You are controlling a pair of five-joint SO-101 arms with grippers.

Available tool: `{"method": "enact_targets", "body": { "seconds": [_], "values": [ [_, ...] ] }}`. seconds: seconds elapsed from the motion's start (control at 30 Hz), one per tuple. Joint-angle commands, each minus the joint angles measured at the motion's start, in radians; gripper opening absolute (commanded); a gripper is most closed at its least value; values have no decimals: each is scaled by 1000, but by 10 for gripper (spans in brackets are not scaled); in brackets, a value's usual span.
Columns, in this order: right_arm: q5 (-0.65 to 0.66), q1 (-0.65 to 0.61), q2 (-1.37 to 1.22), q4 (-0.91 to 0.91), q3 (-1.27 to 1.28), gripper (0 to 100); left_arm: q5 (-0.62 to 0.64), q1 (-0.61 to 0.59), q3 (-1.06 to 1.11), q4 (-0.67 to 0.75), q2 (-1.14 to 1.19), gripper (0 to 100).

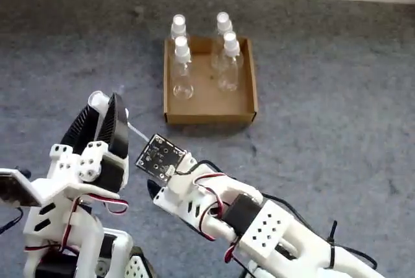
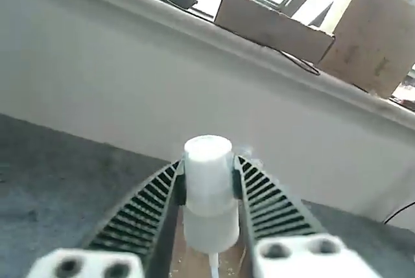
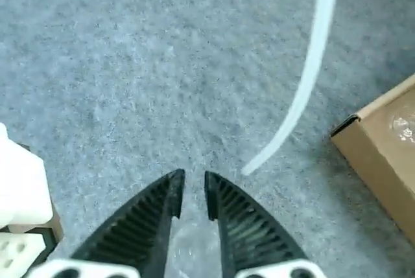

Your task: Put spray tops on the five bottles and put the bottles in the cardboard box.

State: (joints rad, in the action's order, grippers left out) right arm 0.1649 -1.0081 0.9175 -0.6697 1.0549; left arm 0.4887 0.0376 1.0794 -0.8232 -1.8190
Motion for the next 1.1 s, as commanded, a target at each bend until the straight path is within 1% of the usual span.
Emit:
{"method": "enact_targets", "body": {
  "seconds": [0.0,0.13,0.2,0.27,0.33,0.37,0.43,0.5,0.63,0.73,0.8,0.9,1.0,1.07],
  "values": [
    [-11,18,19,19,-10,5,8,-13,-10,-6,-8,5],
    [-9,85,25,16,-12,5,0,-24,-10,-5,-8,5],
    [-5,148,25,-7,-21,5,0,-65,-1,-8,-8,5],
    [-3,242,24,-97,-24,5,-2,-131,19,-8,-7,5],
    [9,346,16,-202,-82,5,-25,-199,61,-3,-7,5],
    [38,380,8,-262,-116,5,-43,-223,81,9,-7,5],
    [106,407,-30,-400,-179,5,-91,-246,127,41,-5,5],
    [124,387,-93,-535,-234,5,-160,-251,180,60,-2,5],
    [124,266,-222,-636,-306,7,-316,-265,272,63,-1,5],
    [124,137,-317,-684,-357,19,-411,-358,320,61,-1,5],
    [86,59,-380,-687,-381,57,-463,-430,358,61,-1,5],
    [-14,-27,-464,-685,-441,163,-496,-513,424,63,-1,5],
    [-31,-107,-529,-687,-484,262,-499,-547,483,66,-1,5],
    [-34,-147,-567,-685,-490,297,-497,-547,522,66,-1,5]
  ]
}}
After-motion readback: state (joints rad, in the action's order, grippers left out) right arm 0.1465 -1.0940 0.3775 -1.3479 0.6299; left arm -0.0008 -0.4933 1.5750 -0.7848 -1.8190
